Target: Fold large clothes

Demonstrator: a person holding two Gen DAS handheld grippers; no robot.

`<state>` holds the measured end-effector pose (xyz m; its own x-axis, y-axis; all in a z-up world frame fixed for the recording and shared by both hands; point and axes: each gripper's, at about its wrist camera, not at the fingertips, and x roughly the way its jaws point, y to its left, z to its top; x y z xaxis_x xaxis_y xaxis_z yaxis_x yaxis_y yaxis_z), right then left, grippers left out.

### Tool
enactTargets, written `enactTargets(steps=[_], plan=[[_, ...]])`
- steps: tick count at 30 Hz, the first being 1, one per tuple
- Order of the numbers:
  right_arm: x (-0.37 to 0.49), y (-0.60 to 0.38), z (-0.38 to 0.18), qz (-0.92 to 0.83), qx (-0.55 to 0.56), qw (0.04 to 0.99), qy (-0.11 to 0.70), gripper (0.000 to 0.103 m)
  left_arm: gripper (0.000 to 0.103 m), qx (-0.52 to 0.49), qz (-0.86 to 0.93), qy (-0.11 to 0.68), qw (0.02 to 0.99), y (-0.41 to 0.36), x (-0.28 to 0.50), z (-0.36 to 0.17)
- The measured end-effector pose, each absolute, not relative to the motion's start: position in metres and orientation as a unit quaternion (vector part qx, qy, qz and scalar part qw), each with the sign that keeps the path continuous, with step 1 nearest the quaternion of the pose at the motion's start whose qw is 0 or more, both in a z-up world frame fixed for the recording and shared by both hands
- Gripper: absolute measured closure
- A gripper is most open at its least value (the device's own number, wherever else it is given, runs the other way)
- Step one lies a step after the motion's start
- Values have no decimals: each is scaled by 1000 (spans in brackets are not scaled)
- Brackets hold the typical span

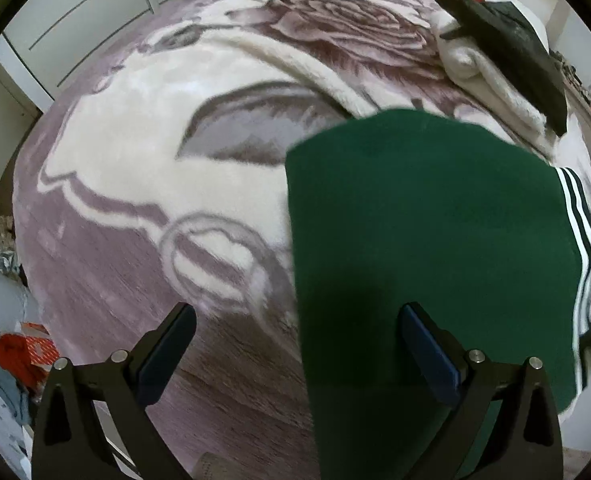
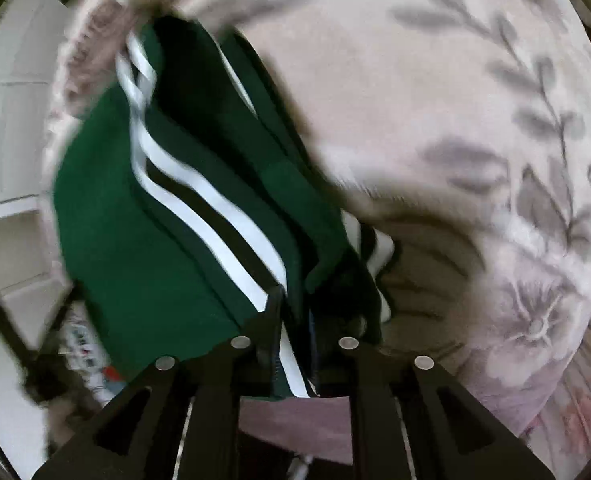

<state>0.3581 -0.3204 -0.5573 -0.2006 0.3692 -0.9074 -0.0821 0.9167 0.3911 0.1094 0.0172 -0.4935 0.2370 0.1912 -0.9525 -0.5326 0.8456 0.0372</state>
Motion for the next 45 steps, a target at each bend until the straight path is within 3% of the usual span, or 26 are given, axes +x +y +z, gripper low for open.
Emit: enactTargets(steps=[1, 2, 3, 9, 10, 11, 14, 17, 21, 23, 25, 26, 28, 30, 31, 32, 37, 42, 45], plan=[[364, -321, -545, 189, 106, 634, 742, 73, 0, -151, 238, 569, 773, 22, 112, -491], [370, -320, -535, 197, 113, 643, 731, 48, 0, -154, 242, 564, 774, 27, 114, -489], [380, -316, -529, 211, 122, 654, 716, 40, 0, -154, 245, 561, 775, 31, 116, -488], [441, -272, -561, 260, 154, 628, 717, 37, 0, -136, 279, 551, 775, 56, 146, -490], [445, -261, -567, 269, 154, 627, 715, 54, 0, -137, 279, 555, 772, 61, 152, -496], [446, -250, -568, 270, 132, 634, 712, 86, 0, -143, 277, 556, 770, 65, 157, -500], [460, -220, -567, 245, 52, 680, 689, 101, 0, -153, 268, 557, 771, 73, 166, -506], [481, -230, -562, 204, 74, 710, 670, 101, 0, -162, 262, 557, 771, 76, 172, -511], [484, -226, -580, 230, 62, 662, 710, 100, 0, -161, 267, 561, 767, 76, 166, -504], [481, -240, -562, 243, 83, 646, 719, 86, 0, -166, 269, 559, 767, 76, 157, -499], [471, -257, -547, 251, 98, 643, 717, 43, 0, -175, 270, 558, 765, 74, 141, -494], [464, -262, -543, 259, 98, 643, 714, 32, 0, -180, 273, 558, 763, 72, 132, -492], [446, -266, -550, 264, 65, 624, 733, 31, 0, -185, 275, 561, 759, 68, 118, -491], [432, -265, -567, 263, 49, 609, 747, 36, 0, -193, 279, 564, 753, 64, 104, -491], [427, -266, -572, 264, 51, 615, 742, 73, 0, -201, 279, 569, 747, 61, 95, -493], [424, -265, -576, 257, 45, 619, 741, 100, 0, -207, 278, 572, 743, 59, 88, -494], [422, -271, -536, 205, 27, 682, 701, 101, 0, -231, 272, 576, 735, 50, 63, -498], [434, -282, -586, 176, 31, 640, 747, 100, 0, -257, 261, 587, 722, 43, 62, -508], [441, -282, -583, 207, 47, 627, 750, 96, 0, -292, 255, 574, 721, 52, 54, -504]])
